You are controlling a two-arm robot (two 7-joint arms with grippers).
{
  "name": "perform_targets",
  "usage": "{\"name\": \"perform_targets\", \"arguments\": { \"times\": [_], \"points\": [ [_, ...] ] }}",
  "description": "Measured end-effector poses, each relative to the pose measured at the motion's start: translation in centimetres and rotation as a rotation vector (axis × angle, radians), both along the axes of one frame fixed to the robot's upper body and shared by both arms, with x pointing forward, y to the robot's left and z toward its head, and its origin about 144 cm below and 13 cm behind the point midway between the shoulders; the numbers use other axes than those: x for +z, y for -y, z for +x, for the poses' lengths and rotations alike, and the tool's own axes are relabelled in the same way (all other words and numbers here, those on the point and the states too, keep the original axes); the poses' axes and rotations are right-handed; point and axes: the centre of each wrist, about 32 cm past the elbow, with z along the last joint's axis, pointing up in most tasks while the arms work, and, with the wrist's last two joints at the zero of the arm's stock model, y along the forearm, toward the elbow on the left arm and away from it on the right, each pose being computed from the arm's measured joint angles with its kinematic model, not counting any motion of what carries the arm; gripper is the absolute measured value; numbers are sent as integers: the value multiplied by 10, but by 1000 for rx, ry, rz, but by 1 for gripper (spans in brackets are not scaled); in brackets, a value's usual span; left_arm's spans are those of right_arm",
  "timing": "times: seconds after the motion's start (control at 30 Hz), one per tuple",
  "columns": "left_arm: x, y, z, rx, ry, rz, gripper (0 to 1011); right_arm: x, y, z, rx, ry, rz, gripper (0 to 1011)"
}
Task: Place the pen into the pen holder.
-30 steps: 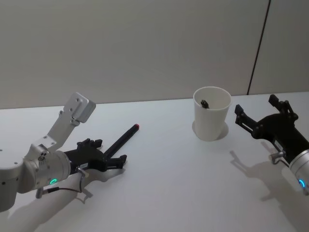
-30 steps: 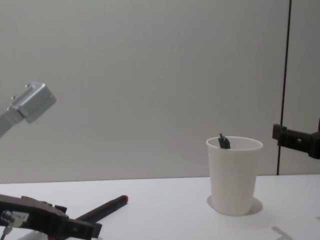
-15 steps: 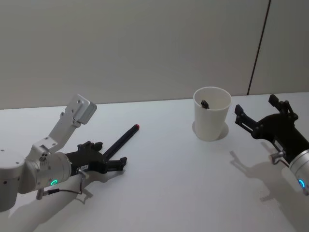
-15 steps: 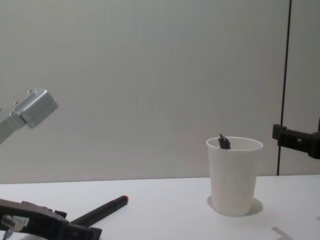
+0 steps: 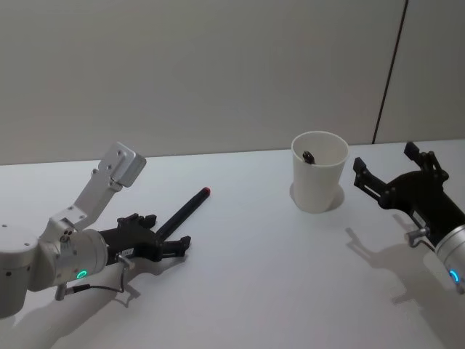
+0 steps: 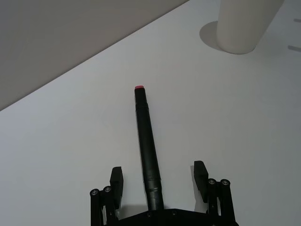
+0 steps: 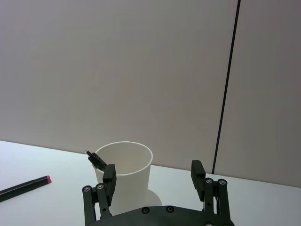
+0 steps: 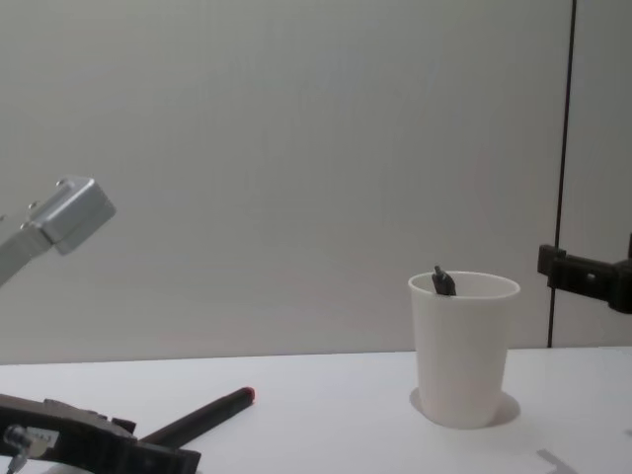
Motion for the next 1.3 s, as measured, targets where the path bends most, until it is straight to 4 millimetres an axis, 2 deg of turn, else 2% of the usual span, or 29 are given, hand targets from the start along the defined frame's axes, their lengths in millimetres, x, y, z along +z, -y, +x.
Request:
{"name": "perform_targets", "arguments": {
  "times": [0.83,0.93,1.3],
  "points": [
    [-1,-1,0,14,-6,-11,787,0,0,0,0,0,0,1001],
    [-1,-1,0,20,-5,-12,723,0,0,0,0,0,0,1001],
    [-1,-2,0,26,-3,-17,615,0,0,0,0,0,0,1001]
  ]
}}
